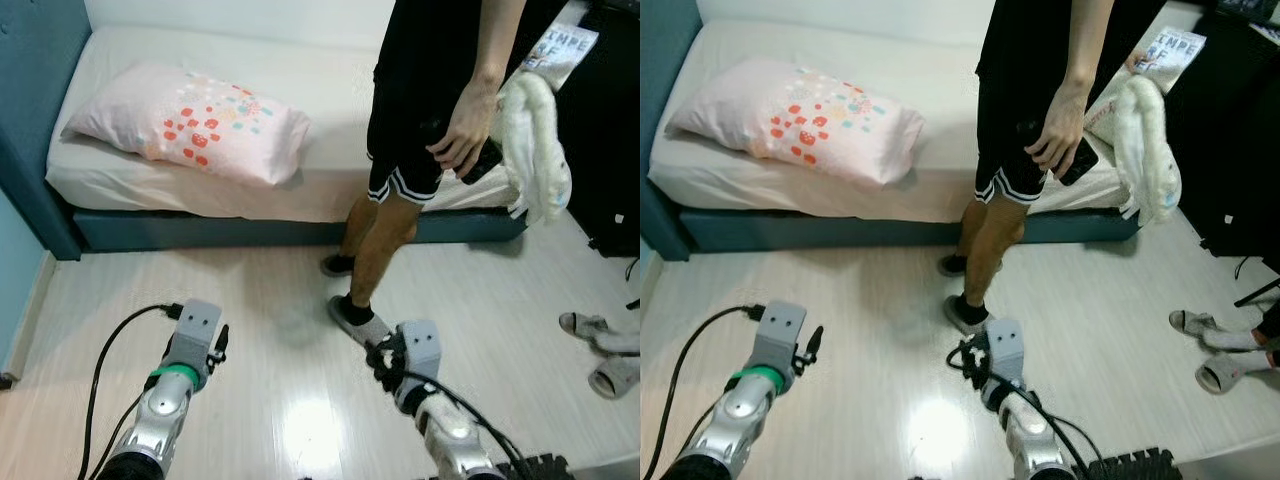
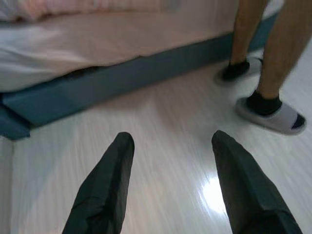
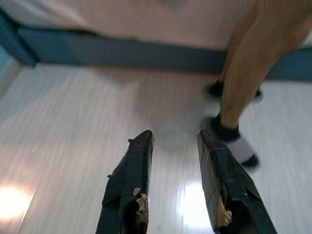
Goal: Clean up the room
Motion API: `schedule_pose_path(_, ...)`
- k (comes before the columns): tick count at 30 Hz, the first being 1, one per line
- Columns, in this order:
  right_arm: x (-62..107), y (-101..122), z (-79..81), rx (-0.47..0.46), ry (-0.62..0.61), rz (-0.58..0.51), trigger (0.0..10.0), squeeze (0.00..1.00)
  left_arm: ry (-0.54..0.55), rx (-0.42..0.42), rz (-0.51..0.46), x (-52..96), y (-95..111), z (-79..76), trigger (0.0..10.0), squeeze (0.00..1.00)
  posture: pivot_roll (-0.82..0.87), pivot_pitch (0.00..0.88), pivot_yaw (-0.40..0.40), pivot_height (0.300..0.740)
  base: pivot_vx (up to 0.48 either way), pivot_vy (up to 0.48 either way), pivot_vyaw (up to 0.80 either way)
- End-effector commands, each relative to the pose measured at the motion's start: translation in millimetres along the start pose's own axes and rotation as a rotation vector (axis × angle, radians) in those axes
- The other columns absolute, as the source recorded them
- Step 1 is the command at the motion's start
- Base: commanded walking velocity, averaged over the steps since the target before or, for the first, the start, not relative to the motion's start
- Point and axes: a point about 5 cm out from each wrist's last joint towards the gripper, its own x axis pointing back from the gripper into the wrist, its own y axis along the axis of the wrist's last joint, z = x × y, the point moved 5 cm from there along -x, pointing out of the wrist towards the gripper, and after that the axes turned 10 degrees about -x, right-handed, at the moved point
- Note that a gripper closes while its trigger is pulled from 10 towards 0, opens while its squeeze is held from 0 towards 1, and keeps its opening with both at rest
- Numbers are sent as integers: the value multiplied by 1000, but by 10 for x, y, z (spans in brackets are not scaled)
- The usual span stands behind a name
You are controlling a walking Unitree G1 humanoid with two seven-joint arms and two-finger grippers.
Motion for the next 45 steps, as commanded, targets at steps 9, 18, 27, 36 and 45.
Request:
schedule_pose_path(9,-56,141,-3,-70,1,-53,10000,0,-47,26,-77,13,217,-191,10000,0,117,92,-89,735,0,0,0)
schedule_pose_path(18,-66,44,195,-114,34,-41,10000,0,-75,-43,-45,52,131,-153,10000,0,154,90,-71,735,0,0,0)
schedule_pose_path(27,-53,12,226,-111,53,-26,10000,0,-46,-16,-50,8,210,-89,10000,0,150,90,-75,735,0,0,0)
schedule_pose_path(36,-77,10,348,-125,69,-35,10000,0,-91,-72,-33,121,104,-194,10000,0,131,107,-50,735,0,0,0)
schedule_pose_path(45,0,-68,252,-122,31,-23,10000,0,-26,-56,53,117,-95,-23,10000,0,112,88,-32,735,0,0,0)
